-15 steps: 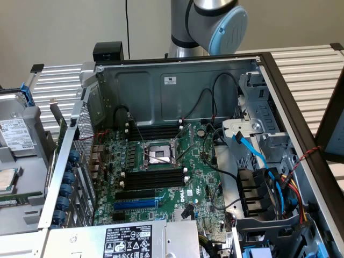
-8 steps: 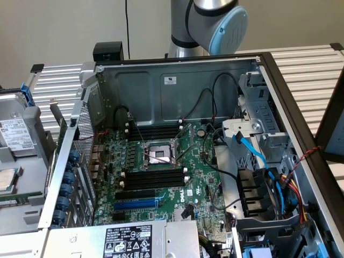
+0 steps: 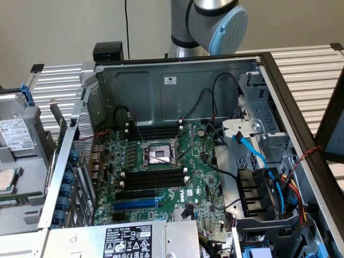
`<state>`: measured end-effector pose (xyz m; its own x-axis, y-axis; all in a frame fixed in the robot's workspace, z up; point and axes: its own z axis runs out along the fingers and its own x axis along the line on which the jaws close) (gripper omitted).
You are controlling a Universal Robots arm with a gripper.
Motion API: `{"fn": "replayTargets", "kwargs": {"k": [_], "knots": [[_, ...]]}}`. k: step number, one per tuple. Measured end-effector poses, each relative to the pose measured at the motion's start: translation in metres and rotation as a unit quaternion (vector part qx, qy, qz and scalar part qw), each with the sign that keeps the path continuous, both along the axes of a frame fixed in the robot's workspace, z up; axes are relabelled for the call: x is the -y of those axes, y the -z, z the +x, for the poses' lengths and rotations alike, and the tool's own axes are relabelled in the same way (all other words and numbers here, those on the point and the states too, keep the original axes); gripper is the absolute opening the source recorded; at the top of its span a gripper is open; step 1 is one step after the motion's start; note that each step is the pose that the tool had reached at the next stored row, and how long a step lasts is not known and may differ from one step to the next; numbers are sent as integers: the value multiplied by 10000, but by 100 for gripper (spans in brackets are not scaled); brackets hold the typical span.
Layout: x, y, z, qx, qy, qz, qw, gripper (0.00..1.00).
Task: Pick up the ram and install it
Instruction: 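Pick up the ram and move it above insertion slot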
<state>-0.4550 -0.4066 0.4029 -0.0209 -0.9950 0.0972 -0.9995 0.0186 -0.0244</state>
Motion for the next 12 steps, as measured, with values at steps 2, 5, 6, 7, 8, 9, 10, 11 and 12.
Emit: {"fn": "replayTargets", "kwargs": {"k": [2, 5, 6, 7, 8, 9, 10, 11, 12], "knots": [[0, -9, -1, 0, 0, 86, 10000, 12], [0, -14, 0, 1, 0, 245, 9997, 12], [0, -14, 0, 0, 1, 293, 9996, 12], [0, -15, 0, 0, 0, 316, 9995, 12], [-1, -15, 0, -1, 1, 330, 9995, 12], [0, -15, -1, 0, 1, 346, 9994, 12], [0, -14, 0, 0, 0, 358, 9994, 12], [-1, -14, 0, 0, 0, 359, 9994, 12], [-1, -14, 0, 1, 1, 359, 9994, 12]]}}
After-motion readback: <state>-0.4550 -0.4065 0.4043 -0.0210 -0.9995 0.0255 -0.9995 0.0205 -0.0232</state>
